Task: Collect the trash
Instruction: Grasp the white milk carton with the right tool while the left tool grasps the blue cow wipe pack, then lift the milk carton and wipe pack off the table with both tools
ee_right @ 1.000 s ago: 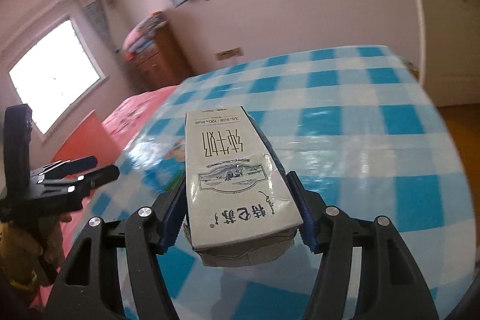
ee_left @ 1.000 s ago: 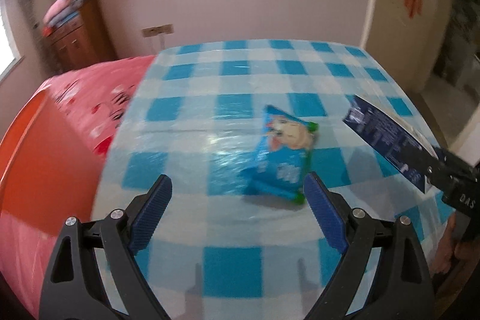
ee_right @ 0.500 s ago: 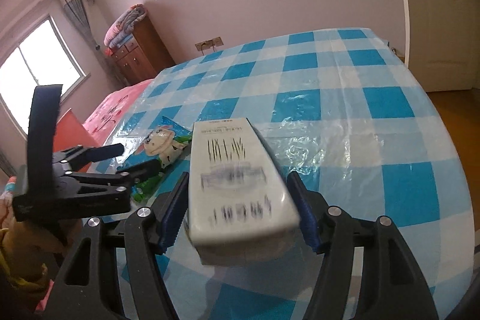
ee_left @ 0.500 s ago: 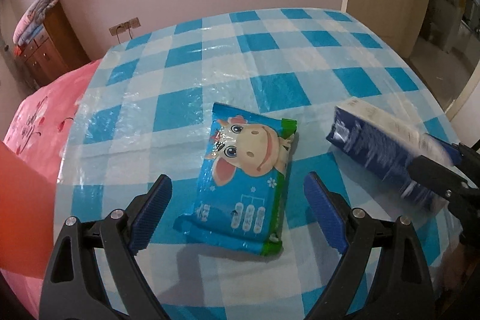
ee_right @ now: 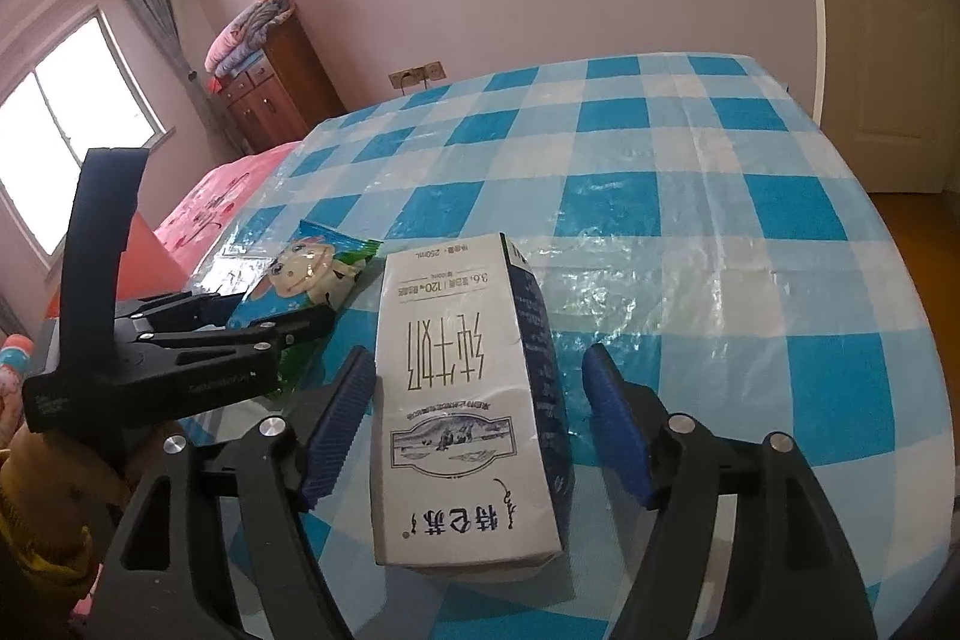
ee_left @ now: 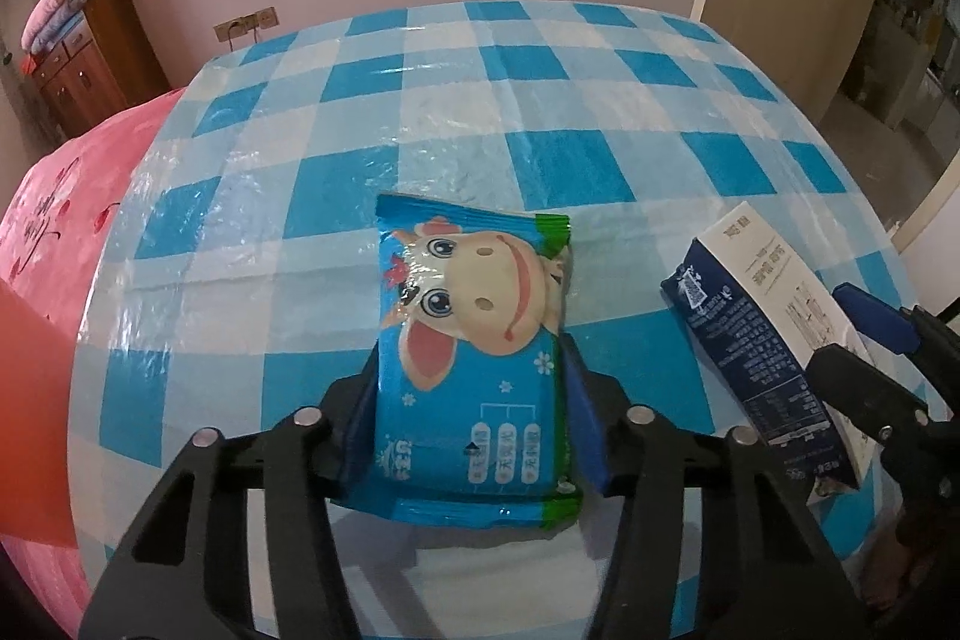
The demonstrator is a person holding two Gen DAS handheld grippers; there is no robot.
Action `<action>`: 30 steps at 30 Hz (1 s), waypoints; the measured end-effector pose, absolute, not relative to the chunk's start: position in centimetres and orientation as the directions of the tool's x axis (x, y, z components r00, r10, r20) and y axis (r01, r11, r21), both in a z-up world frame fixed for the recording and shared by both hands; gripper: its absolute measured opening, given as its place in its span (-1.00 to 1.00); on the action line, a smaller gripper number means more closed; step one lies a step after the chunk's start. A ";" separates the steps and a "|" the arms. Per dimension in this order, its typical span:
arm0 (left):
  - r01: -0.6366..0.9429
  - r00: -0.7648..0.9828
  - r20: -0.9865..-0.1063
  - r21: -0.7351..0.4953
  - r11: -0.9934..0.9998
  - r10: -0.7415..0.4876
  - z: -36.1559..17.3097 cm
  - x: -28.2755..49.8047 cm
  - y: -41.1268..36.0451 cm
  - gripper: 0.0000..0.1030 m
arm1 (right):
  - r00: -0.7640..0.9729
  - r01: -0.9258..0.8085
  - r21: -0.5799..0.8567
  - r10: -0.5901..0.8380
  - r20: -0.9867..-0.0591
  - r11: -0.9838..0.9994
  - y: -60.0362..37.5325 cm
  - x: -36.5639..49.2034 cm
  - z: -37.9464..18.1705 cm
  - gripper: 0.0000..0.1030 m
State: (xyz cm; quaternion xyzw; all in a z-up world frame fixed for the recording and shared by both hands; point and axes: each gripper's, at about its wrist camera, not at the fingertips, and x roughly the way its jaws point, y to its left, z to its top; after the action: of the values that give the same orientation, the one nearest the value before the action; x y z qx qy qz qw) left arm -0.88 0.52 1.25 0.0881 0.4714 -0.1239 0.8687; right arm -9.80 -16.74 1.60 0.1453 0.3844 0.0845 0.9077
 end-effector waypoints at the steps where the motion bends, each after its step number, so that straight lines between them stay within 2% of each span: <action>1: 0.296 0.527 -0.839 0.033 0.955 -0.135 1.3 -0.9 0.5 -0.01 | 0.691 -0.041 0.322 0.260 -0.675 0.946 -16.7 -9.8 1.7 0.40; 5: 0.286 0.528 -0.836 0.008 0.958 -0.151 1.4 -1.1 0.9 -0.09 | 0.699 -0.038 0.276 0.223 -0.680 0.960 -16.2 -9.8 1.9 0.41; 9: 0.287 0.527 -0.833 -0.009 0.958 -0.166 1.5 -1.4 1.4 -0.13 | 0.707 -0.011 0.250 0.185 -0.682 0.968 -16.2 -9.6 1.8 0.58; 15: 0.276 0.527 -0.827 -0.050 0.960 -0.195 1.7 -1.9 2.8 -0.17 | 0.713 0.032 0.205 0.121 -0.691 0.978 -16.1 -9.4 1.9 0.71; 23: 0.280 0.542 -0.810 -0.078 0.957 -0.225 2.2 -3.1 4.3 -0.18 | 0.714 0.045 0.153 0.075 -0.696 0.987 -15.4 -9.1 2.0 0.79; 30: 0.284 0.553 -0.800 -0.082 0.955 -0.233 2.5 -4.0 5.6 -0.18 | 0.708 -0.007 0.133 0.099 -0.700 0.991 -14.4 -8.9 2.0 0.80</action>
State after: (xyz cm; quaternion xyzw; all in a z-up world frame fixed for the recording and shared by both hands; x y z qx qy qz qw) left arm -4.05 5.61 2.48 0.0285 0.4495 -0.1468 0.8807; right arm -8.90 -14.44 1.97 0.0605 0.3813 0.0288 0.9220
